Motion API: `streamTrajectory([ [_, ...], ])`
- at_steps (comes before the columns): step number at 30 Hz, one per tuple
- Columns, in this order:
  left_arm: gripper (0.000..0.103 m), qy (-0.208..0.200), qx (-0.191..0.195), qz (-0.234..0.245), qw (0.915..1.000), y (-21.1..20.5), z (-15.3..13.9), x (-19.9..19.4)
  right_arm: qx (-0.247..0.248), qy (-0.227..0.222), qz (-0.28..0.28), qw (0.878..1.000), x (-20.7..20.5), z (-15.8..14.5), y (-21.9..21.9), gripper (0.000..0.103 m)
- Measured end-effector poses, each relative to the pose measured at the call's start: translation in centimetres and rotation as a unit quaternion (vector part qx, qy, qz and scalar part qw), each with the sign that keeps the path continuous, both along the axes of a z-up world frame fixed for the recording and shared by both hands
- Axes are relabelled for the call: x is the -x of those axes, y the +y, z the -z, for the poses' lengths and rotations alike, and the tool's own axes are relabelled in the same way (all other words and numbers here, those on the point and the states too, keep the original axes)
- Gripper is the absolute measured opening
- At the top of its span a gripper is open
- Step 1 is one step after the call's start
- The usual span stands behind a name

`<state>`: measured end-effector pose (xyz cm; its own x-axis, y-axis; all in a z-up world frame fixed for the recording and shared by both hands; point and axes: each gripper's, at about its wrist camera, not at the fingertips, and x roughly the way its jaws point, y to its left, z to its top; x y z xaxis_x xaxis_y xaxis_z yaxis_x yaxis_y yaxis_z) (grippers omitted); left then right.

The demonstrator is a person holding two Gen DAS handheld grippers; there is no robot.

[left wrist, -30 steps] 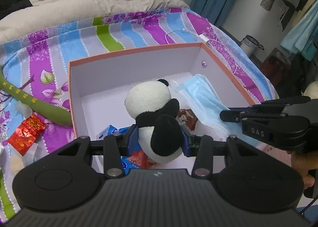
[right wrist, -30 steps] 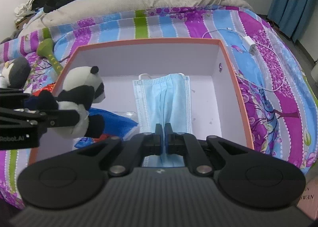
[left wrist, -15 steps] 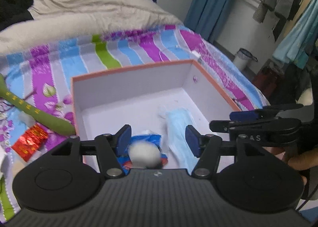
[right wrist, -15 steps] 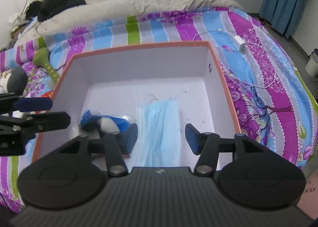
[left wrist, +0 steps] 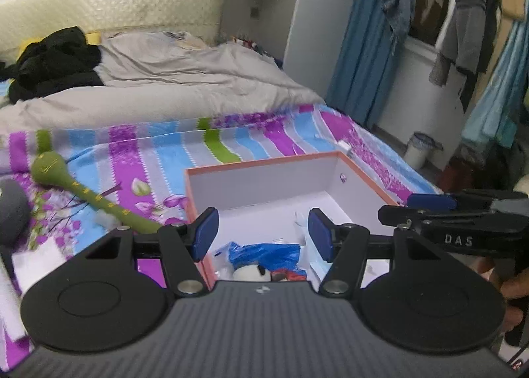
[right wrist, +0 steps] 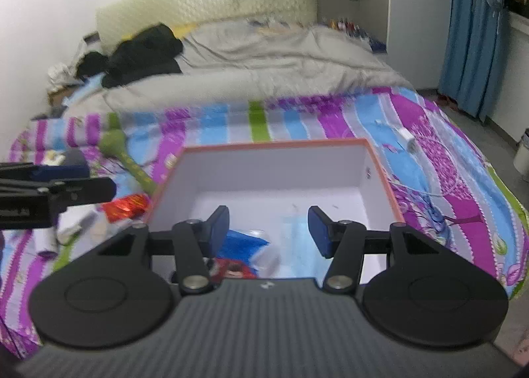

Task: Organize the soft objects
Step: 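Open both tools to drop the panda plush and mask into the pink box, then withdraw both tools from the box toward the tissue and sponge bag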

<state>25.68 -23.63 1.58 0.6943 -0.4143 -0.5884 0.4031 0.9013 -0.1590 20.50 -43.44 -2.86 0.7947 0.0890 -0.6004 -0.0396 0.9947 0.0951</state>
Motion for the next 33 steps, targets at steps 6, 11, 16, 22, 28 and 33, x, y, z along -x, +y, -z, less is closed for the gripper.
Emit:
streamTrajectory([
  [6,0.066,-0.028,0.023,-0.032,0.9988,4.4,-0.4,4.3,-0.005,-0.032,-0.019,0.999,3.2,-0.7,3.3,0.055],
  [11,0.066,-0.039,0.037,-0.045,0.9975,7.9,-0.2,7.9,-0.01,-0.061,-0.034,0.997,6.1,-0.7,6.3,0.055],
  [16,0.066,-0.056,0.035,-0.048,0.9966,10.7,0.4,11.5,-0.016,-0.077,-0.054,0.995,8.4,0.3,9.3,0.055],
  [22,0.066,-0.047,0.026,-0.067,0.9963,14.5,2.7,13.7,-0.023,-0.078,-0.088,0.993,10.3,2.0,12.9,0.055],
  [28,0.066,-0.052,0.032,-0.103,0.9928,18.2,4.0,15.9,-0.04,-0.078,-0.114,0.99,11.7,3.5,16.1,0.055],
  [33,0.066,-0.057,0.024,-0.124,0.9903,19.4,4.4,17.8,-0.033,-0.079,-0.121,0.989,12.4,4.6,17.7,0.055],
])
